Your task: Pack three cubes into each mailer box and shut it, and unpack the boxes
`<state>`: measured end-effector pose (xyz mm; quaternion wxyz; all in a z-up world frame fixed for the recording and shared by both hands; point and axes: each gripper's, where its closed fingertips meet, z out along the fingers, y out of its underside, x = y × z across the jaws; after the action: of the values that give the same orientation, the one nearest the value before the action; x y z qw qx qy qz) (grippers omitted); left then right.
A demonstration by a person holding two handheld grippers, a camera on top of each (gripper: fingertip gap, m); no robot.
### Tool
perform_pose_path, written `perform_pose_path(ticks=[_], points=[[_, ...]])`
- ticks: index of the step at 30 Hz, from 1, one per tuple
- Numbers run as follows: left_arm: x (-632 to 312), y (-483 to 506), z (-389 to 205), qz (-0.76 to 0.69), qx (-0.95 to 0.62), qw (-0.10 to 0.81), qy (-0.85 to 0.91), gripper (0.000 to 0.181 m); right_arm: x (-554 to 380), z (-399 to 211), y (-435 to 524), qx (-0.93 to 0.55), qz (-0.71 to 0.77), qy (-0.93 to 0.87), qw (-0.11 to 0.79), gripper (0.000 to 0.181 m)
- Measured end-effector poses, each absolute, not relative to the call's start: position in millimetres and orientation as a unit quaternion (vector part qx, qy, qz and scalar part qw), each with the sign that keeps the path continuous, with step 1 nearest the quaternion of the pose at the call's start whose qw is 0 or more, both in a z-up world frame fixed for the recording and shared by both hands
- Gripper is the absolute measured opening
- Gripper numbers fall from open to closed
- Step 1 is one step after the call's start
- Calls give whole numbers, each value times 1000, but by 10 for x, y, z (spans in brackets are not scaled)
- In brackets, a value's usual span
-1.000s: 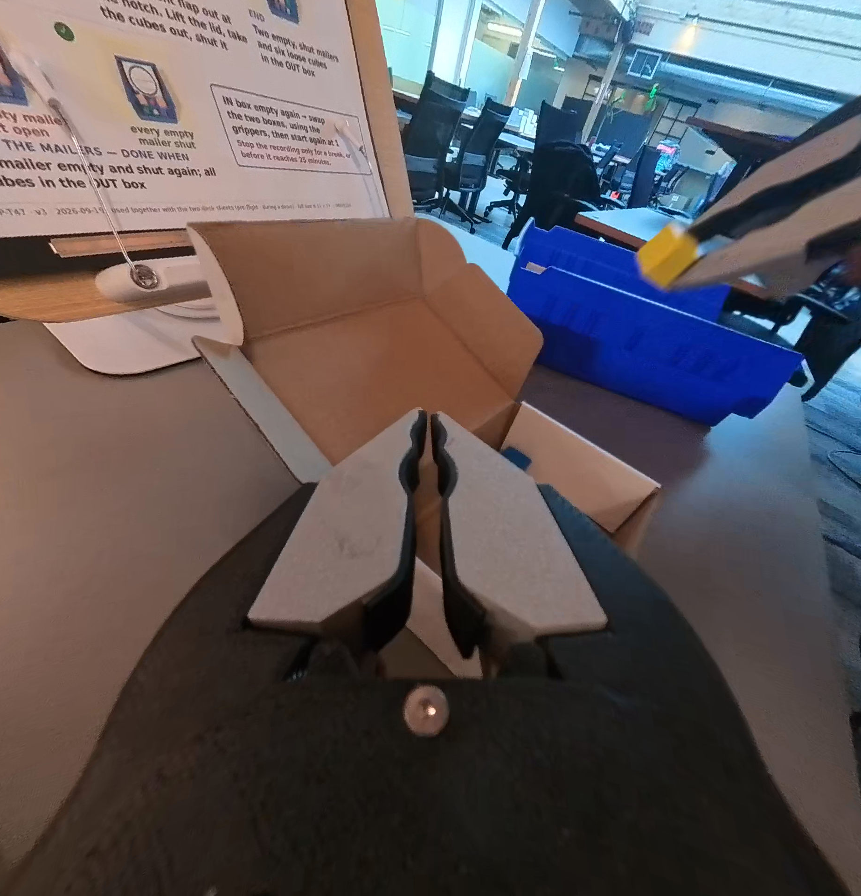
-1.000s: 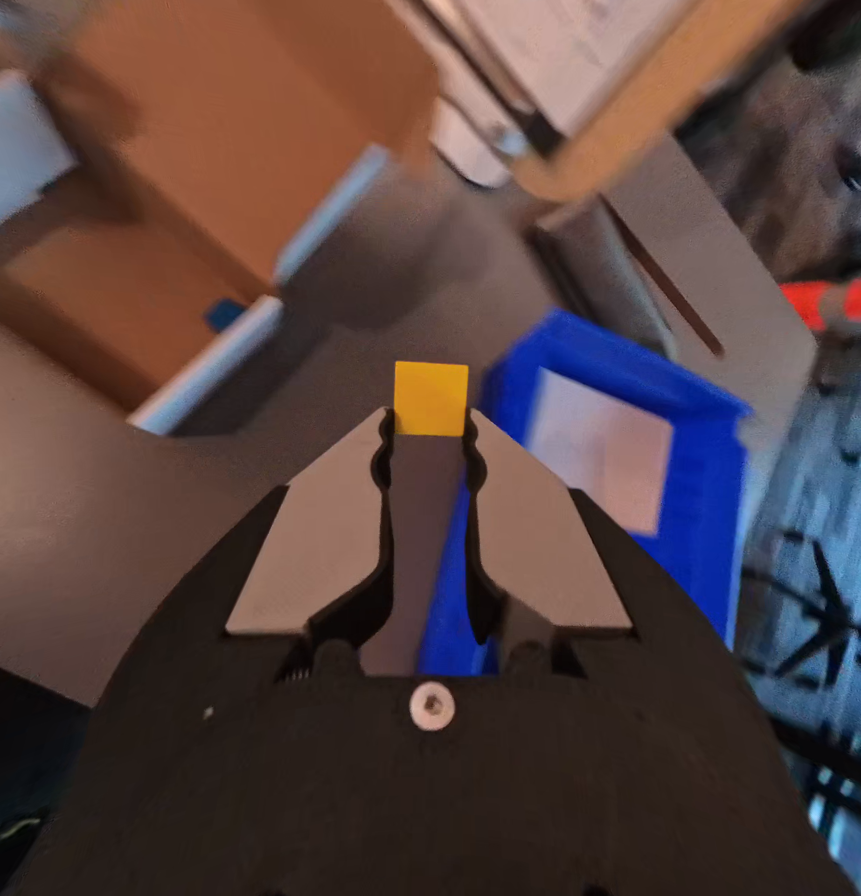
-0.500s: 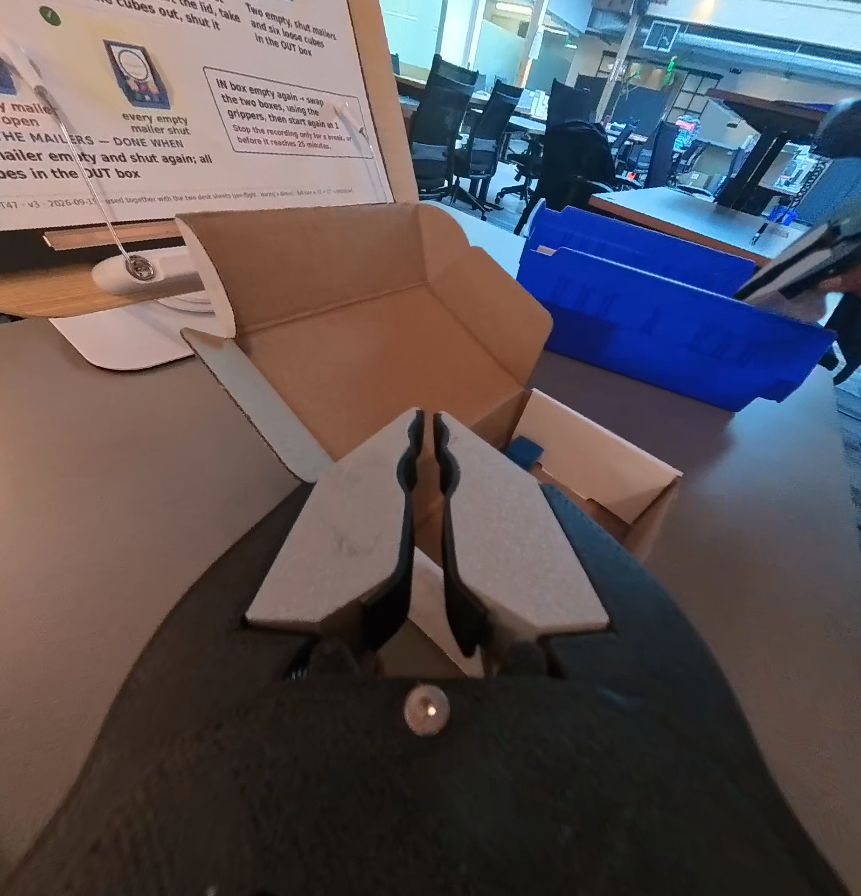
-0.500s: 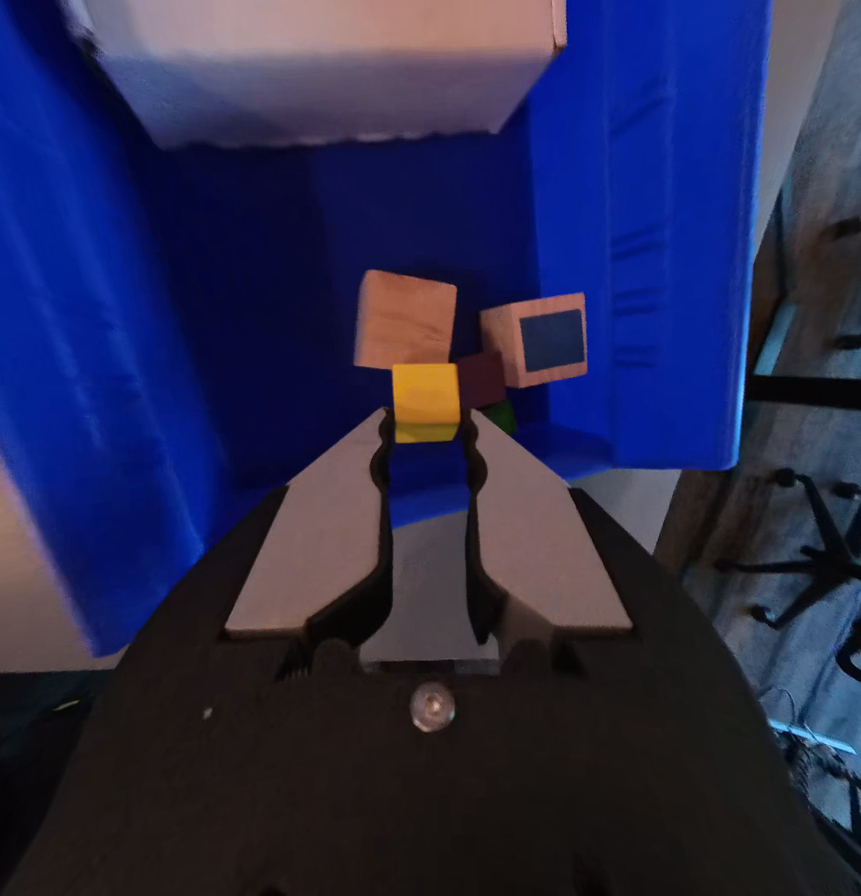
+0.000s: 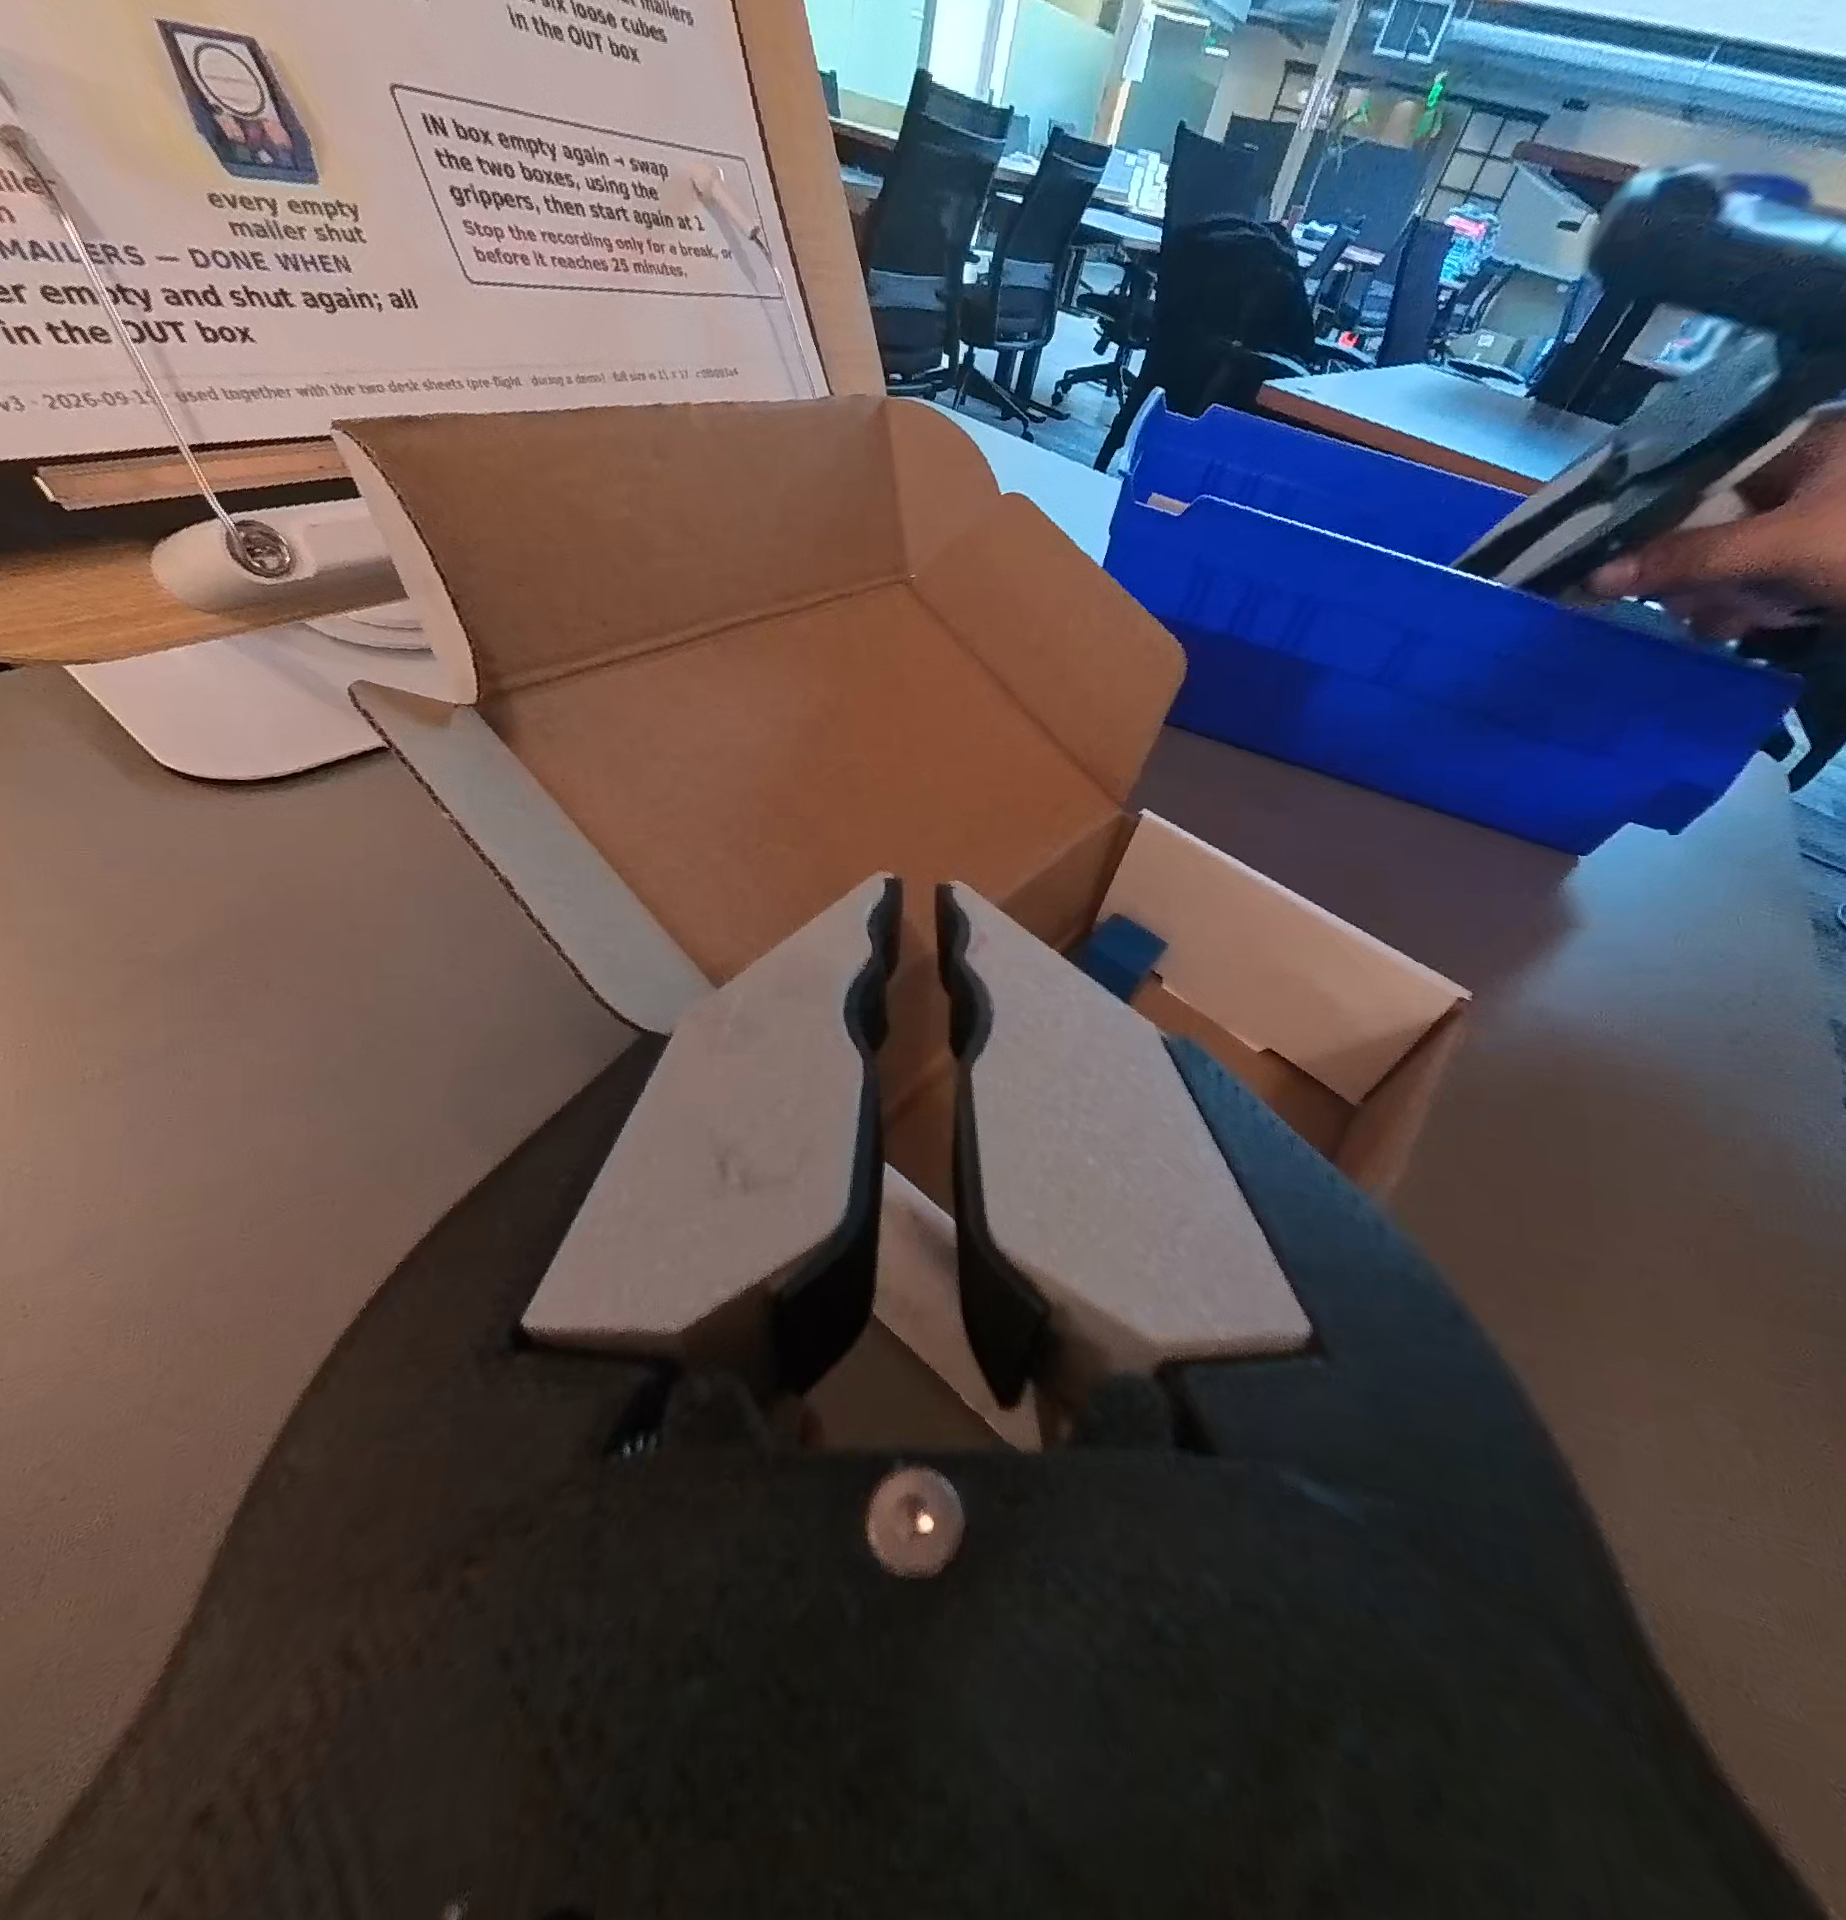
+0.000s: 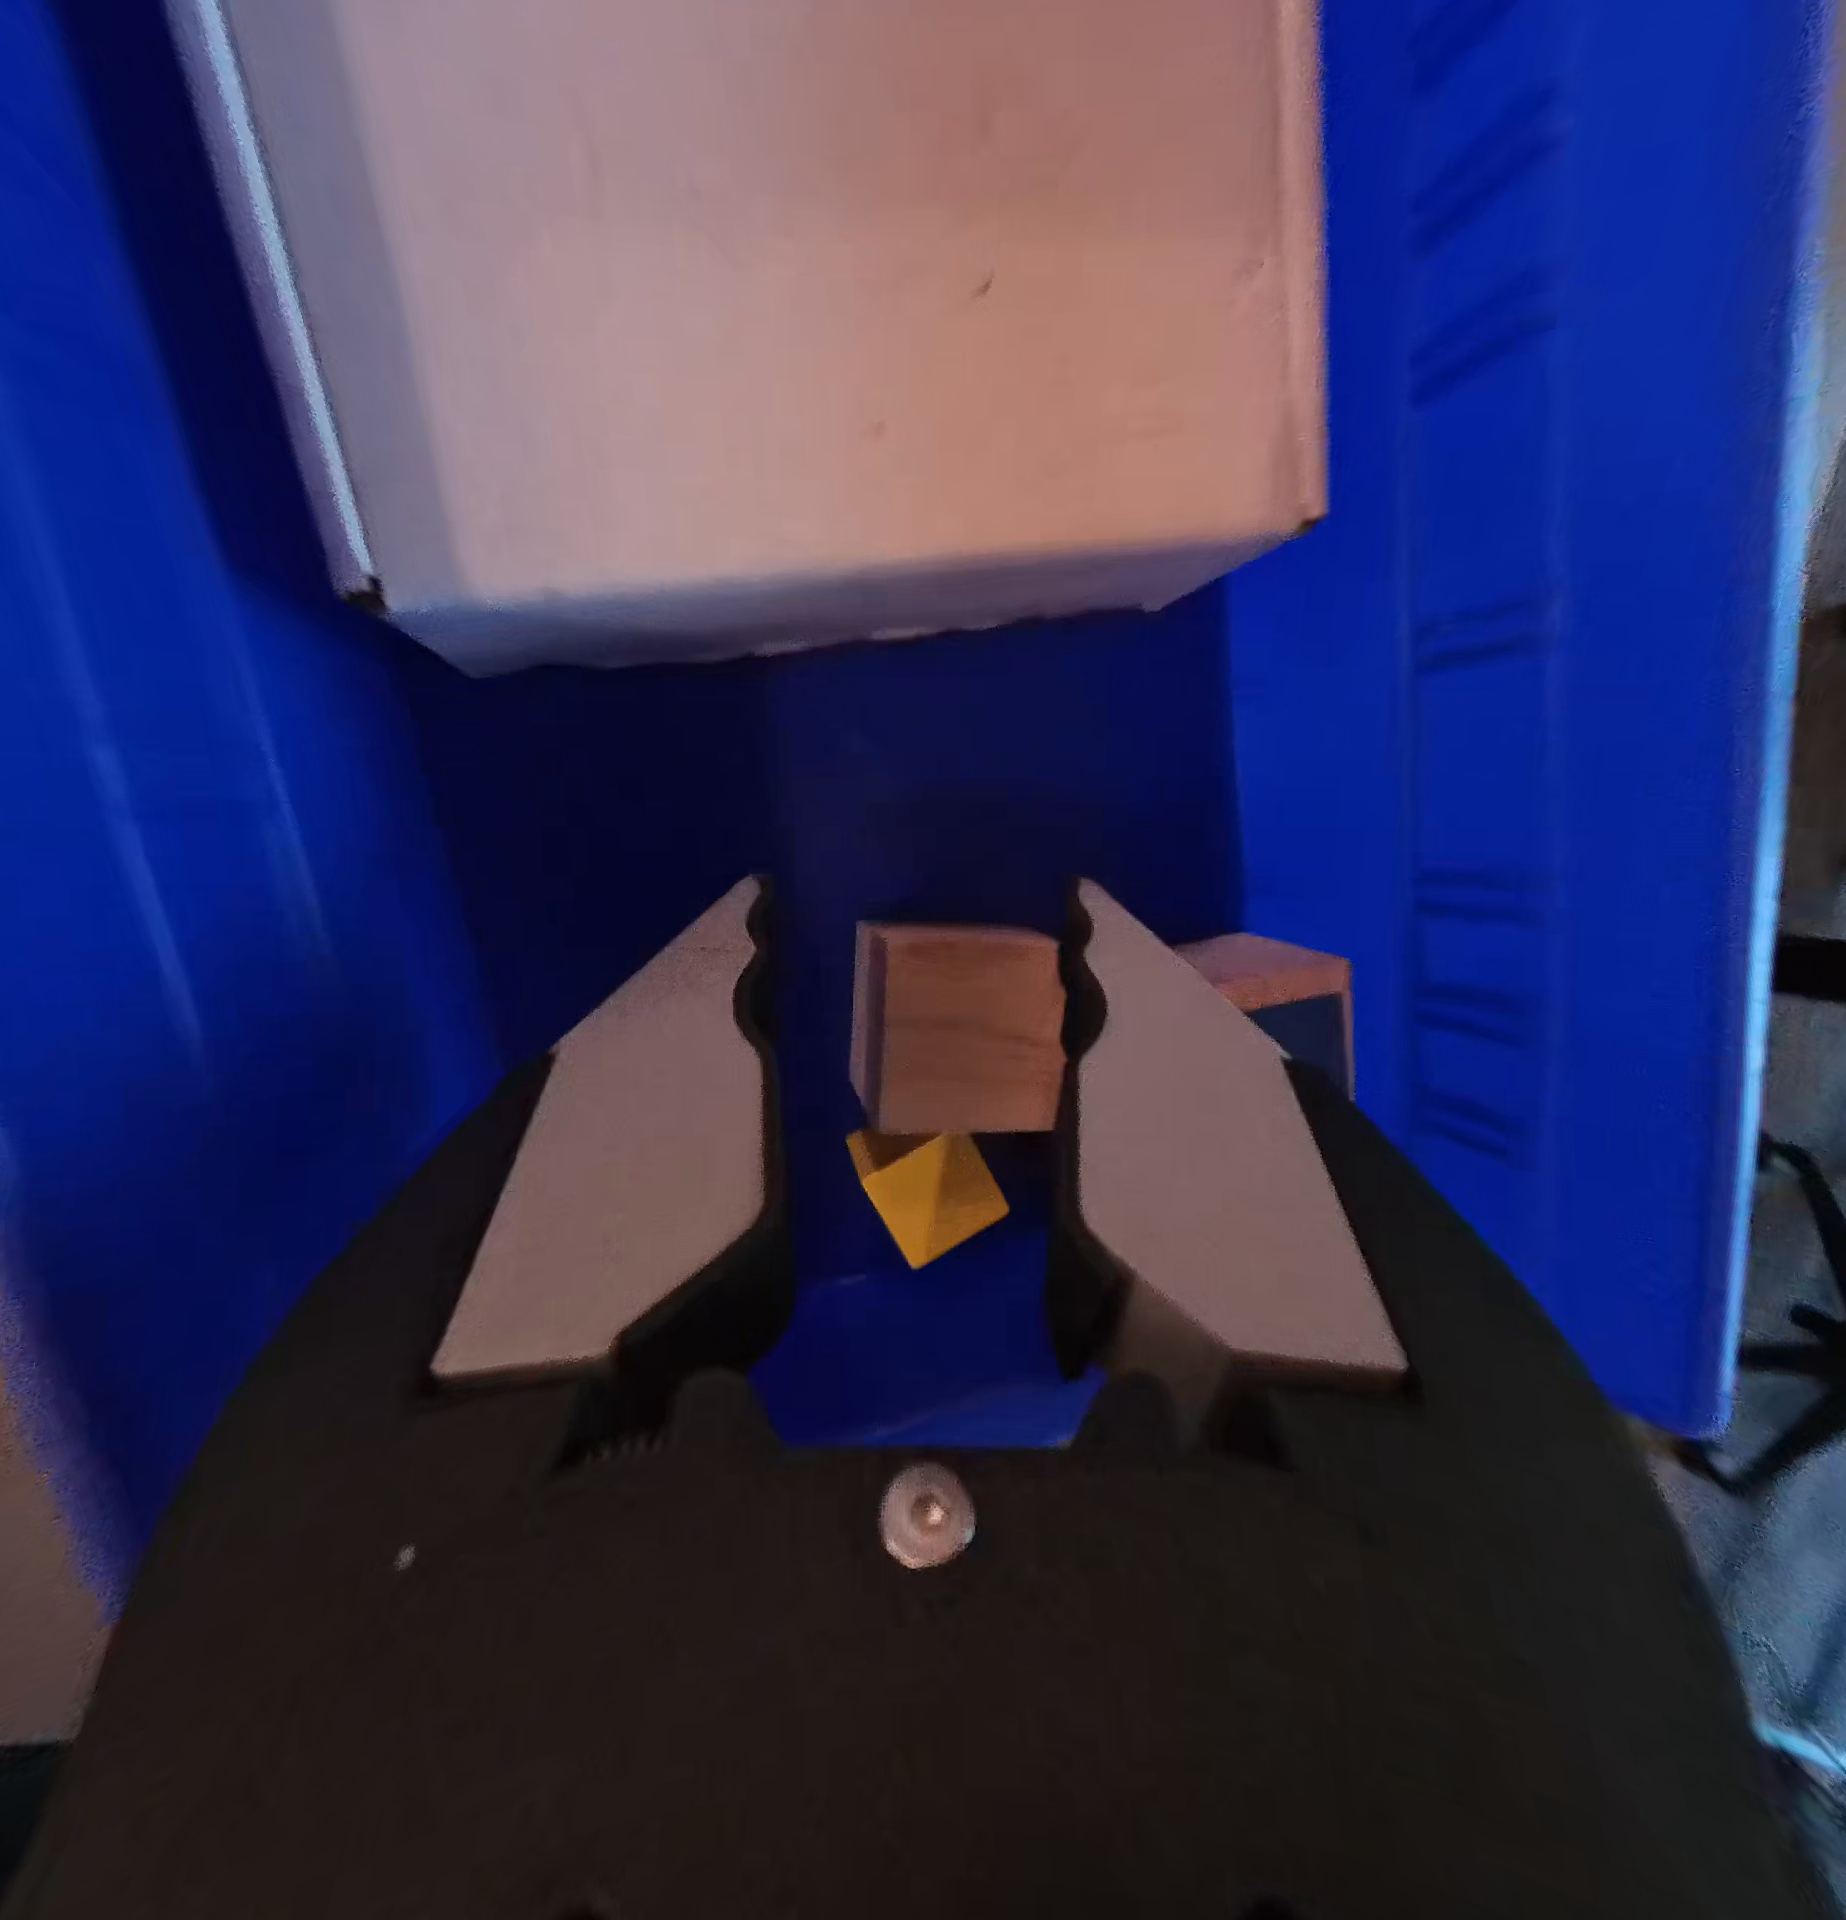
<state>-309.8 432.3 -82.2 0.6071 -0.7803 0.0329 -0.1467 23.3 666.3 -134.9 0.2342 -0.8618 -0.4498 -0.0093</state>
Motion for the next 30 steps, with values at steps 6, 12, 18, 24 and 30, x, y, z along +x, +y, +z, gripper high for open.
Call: perform_pose_path(ticks=[6,12,18,24,30], points=[[-3130,4318,-789,-156,-775,612,24,4,605,-1455,6658,-846,-142,-486,165,42],[-3070,4323,-805,-158,-778,607,35,5,302,-767,6608,-839,-61,-450,300,41],[-2961,4325,-855,-167,-784,595,58,6,-1071,-121,5538,-724,173,-560,363,46],[-2927,4323,-859,-174,-781,596,66,7,-1883,-716,4727,-642,106,-715,255,38],[-2936,4318,-856,-177,-780,596,66,9,-2246,-1289,4605,-602,8,-781,166,38]])
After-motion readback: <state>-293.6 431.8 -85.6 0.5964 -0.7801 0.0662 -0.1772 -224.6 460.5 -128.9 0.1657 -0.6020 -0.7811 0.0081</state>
